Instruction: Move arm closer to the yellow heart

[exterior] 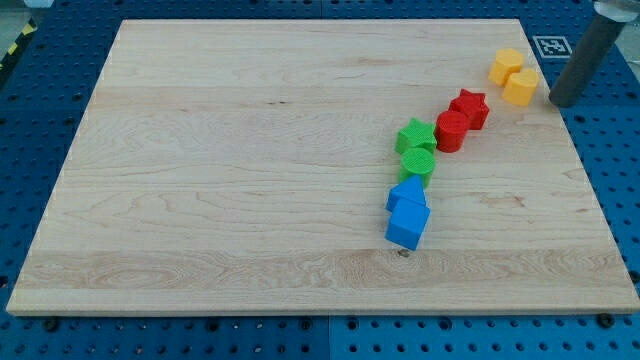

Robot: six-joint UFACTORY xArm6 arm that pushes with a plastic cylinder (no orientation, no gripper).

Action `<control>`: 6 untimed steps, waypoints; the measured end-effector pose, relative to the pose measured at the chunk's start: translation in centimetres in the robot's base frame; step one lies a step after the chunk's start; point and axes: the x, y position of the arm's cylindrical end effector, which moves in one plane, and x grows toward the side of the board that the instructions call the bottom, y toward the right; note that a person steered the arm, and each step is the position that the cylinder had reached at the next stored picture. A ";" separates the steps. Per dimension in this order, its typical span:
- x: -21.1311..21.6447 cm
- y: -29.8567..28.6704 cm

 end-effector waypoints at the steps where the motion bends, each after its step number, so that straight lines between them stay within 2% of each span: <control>1: -0.2 -0.4; 6: -3.1 -0.6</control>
